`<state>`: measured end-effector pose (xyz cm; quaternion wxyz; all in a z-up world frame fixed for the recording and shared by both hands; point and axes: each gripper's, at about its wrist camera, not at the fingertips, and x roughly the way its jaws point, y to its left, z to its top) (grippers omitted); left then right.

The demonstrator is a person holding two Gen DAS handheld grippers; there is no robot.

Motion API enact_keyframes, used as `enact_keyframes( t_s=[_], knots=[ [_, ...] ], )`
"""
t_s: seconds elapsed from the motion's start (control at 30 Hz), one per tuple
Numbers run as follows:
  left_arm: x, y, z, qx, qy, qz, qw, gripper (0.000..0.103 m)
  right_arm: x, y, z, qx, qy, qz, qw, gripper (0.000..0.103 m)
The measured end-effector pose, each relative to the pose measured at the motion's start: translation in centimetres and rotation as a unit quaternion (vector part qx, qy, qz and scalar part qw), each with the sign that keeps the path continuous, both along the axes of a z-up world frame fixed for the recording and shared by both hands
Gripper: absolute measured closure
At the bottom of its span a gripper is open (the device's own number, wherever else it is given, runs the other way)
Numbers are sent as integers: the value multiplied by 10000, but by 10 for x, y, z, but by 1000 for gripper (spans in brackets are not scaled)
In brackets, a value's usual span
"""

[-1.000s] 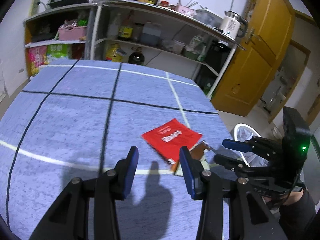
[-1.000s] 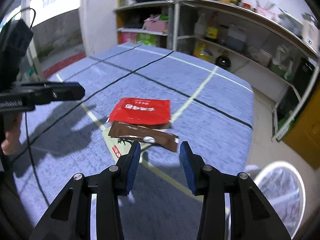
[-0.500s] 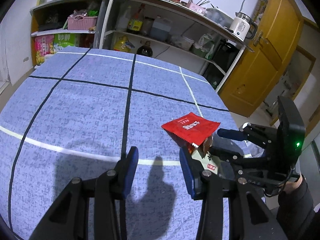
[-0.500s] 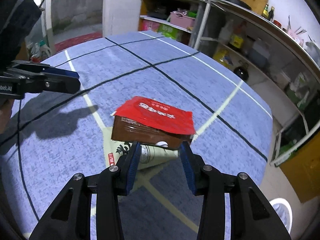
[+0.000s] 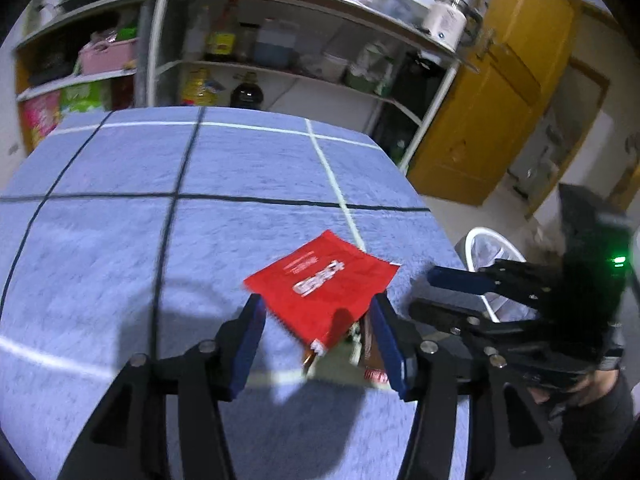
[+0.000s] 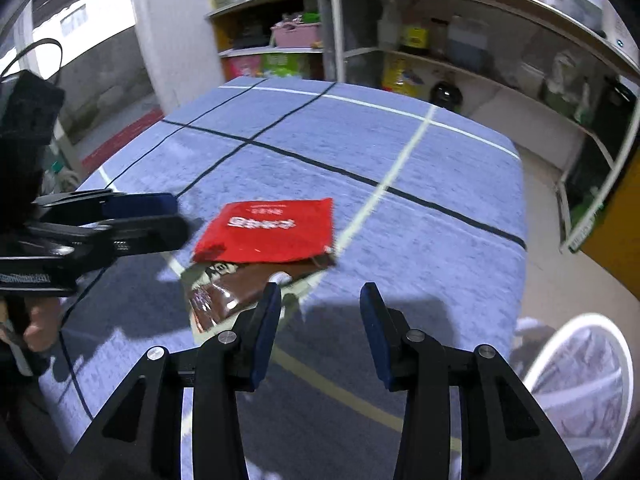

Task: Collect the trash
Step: 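Grasp the red snack bag with the left tool while the right tool grasps the brown wrapper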

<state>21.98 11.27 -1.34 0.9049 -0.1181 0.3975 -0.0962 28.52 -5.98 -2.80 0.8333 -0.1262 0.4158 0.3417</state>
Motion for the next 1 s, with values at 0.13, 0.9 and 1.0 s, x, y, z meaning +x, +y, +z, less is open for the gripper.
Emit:
enact_keyframes(
  t_s=[0.13, 0.9, 1.0],
  knots=[
    [22, -21, -7, 486, 107, -139, 9987, 42, -1, -11, 2, 6, 14, -94, 10000, 61],
    [18, -12, -19, 539, 382, 328, 9973, 32, -4, -21, 11, 86, -78, -201, 9997, 61],
    [22, -31, -22, 966, 265, 258, 9946, 43, -2, -26, 13, 120, -71, -293, 9995, 61]
  ],
)
